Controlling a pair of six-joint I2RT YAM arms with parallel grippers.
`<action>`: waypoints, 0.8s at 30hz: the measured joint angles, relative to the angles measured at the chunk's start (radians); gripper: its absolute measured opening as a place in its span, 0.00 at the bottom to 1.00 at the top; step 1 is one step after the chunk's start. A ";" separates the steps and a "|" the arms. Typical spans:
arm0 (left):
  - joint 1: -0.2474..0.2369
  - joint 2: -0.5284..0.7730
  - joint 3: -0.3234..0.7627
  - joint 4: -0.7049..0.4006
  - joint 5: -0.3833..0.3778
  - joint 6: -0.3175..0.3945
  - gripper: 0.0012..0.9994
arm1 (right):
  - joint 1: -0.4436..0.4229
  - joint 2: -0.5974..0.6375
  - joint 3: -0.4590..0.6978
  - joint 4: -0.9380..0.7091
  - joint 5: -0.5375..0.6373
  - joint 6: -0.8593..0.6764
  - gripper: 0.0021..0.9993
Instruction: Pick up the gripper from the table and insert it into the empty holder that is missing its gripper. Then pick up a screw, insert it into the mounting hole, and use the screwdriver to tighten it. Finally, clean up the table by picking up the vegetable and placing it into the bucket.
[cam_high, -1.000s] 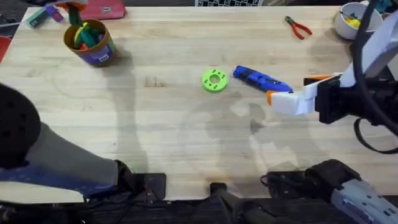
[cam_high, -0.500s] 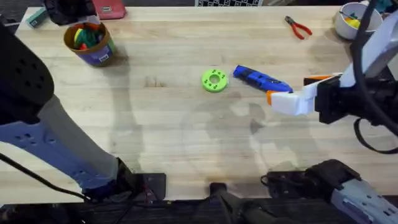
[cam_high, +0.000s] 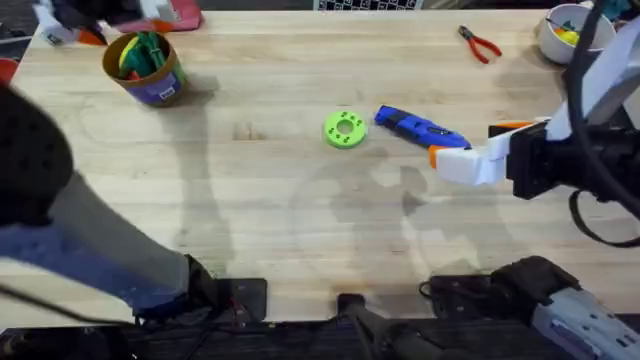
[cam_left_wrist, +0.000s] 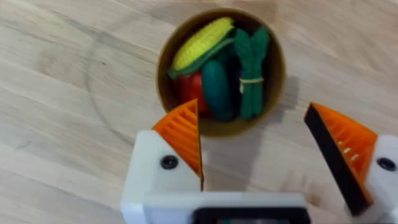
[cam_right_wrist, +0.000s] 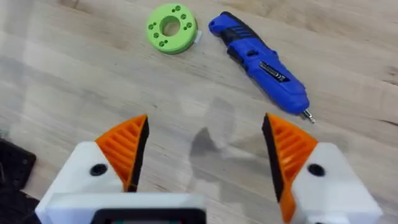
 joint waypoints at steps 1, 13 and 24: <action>-0.001 -0.036 0.000 -0.016 0.013 0.000 0.99 | 0.000 0.000 0.000 0.000 0.000 0.000 0.99; -0.150 -0.493 -0.191 -0.135 0.043 0.000 0.99 | 0.000 0.000 0.000 0.000 0.000 0.000 0.99; -0.475 -0.858 -0.660 -0.112 0.068 -0.074 0.99 | 0.000 0.000 0.000 0.000 0.000 0.000 0.99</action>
